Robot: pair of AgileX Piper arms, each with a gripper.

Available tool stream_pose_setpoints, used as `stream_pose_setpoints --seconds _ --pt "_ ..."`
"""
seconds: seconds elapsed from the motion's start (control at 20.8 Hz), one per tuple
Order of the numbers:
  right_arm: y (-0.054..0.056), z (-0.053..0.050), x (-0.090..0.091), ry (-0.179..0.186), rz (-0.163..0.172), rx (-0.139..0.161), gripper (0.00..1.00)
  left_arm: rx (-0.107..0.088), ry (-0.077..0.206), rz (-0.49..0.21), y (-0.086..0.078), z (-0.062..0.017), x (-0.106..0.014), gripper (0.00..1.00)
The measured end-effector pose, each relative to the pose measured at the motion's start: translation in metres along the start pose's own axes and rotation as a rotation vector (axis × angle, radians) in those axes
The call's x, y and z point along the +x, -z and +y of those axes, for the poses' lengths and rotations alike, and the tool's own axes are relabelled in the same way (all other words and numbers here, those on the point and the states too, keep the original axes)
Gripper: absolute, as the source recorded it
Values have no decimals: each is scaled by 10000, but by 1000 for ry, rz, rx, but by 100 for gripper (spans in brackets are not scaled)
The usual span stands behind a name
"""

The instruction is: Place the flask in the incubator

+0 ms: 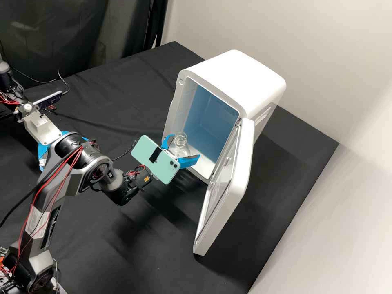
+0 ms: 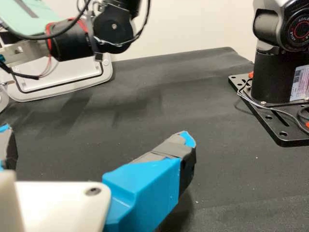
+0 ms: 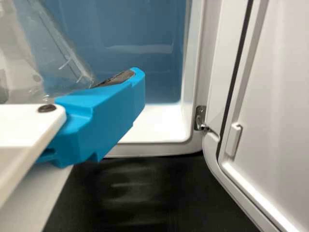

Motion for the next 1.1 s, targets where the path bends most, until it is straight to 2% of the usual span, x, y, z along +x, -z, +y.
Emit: stream_pose_setpoints --seconds 0.14,0.34,0.62,0.82,1.1 --pt "-11 -13 107 5 -11 3 0 0 -1 0 0 1 0 100" --pt "-4 -9 136 10 -15 4 0 0 -5 8 22 10 -1 100" --pt "-43 -46 145 20 -25 1 0 6 -55 88 255 118 4 100" --pt "-57 -58 147 23 -31 2 0 0 -82 141 411 165 -17 100" --pt "-114 -79 152 29 -45 1 0 -14 -73 169 490 131 -40 100"
